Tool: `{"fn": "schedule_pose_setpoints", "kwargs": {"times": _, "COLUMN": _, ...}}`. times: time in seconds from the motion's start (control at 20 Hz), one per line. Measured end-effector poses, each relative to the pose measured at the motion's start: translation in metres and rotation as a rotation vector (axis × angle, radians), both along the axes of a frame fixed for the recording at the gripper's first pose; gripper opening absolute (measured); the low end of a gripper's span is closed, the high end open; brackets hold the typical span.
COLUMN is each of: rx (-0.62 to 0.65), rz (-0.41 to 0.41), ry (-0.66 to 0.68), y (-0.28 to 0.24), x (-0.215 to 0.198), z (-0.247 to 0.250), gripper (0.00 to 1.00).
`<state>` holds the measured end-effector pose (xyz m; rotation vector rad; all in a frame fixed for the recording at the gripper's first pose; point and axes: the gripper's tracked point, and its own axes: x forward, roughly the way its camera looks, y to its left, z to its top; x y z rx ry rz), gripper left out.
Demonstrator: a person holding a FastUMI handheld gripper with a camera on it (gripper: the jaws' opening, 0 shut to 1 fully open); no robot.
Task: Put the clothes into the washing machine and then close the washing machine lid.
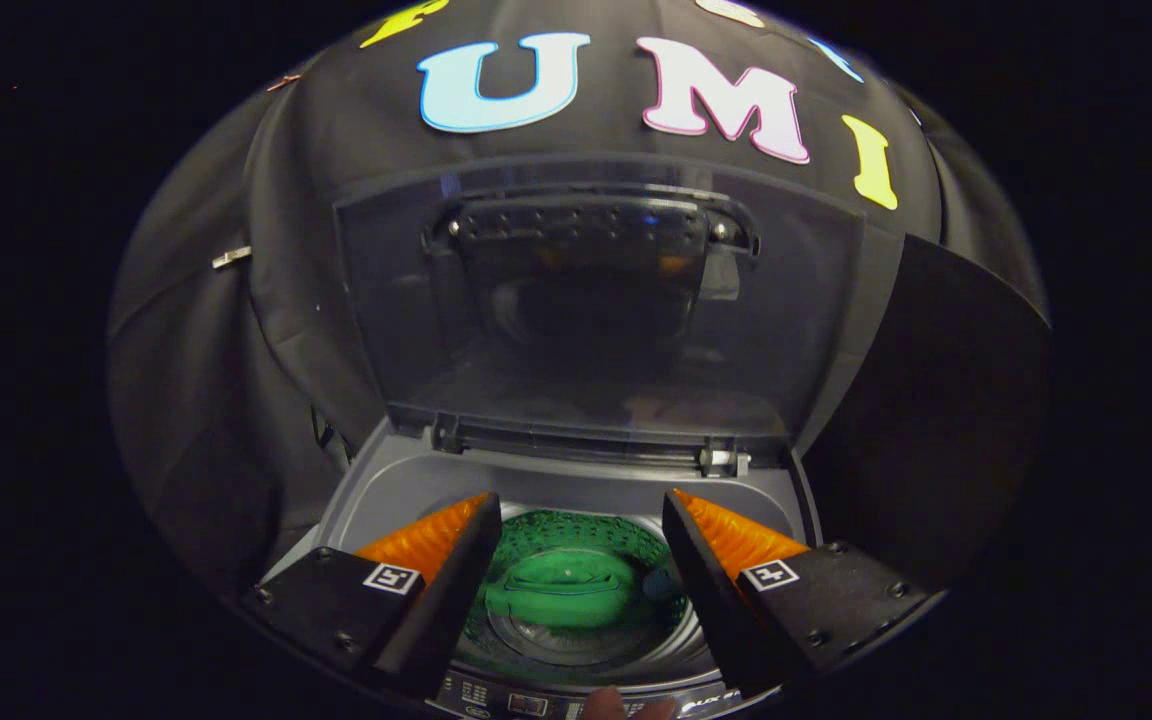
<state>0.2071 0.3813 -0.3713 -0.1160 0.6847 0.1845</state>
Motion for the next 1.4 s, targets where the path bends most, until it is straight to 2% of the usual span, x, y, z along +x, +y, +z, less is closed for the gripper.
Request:
{"fn": "schedule_pose_setpoints", "kwargs": {"times": 0.35, "rx": 0.148, "rz": 0.029, "ry": -0.097, "y": 0.022, "x": -0.004, "z": 0.079, "gripper": 1.00}}
{"fn": "schedule_pose_setpoints", "kwargs": {"times": 0.7, "rx": 0.245, "rz": 0.030, "ry": -0.222, "y": 0.025, "x": 0.027, "z": 0.174, "gripper": 1.00}}
{"fn": "schedule_pose_setpoints", "kwargs": {"times": 0.85, "rx": 0.222, "rz": 0.013, "ry": -0.300, "y": 0.019, "x": 0.059, "z": 0.207, "gripper": 1.00}}
{"fn": "schedule_pose_setpoints", "kwargs": {"times": 1.2, "rx": 0.142, "rz": -0.057, "ry": -0.315, "y": 0.020, "x": 0.156, "z": 0.210, "gripper": 1.00}}
{"fn": "schedule_pose_setpoints", "kwargs": {"times": 1.4, "rx": 0.105, "rz": -0.068, "ry": -0.247, "y": 0.029, "x": 0.188, "z": 0.175, "gripper": 1.00}}
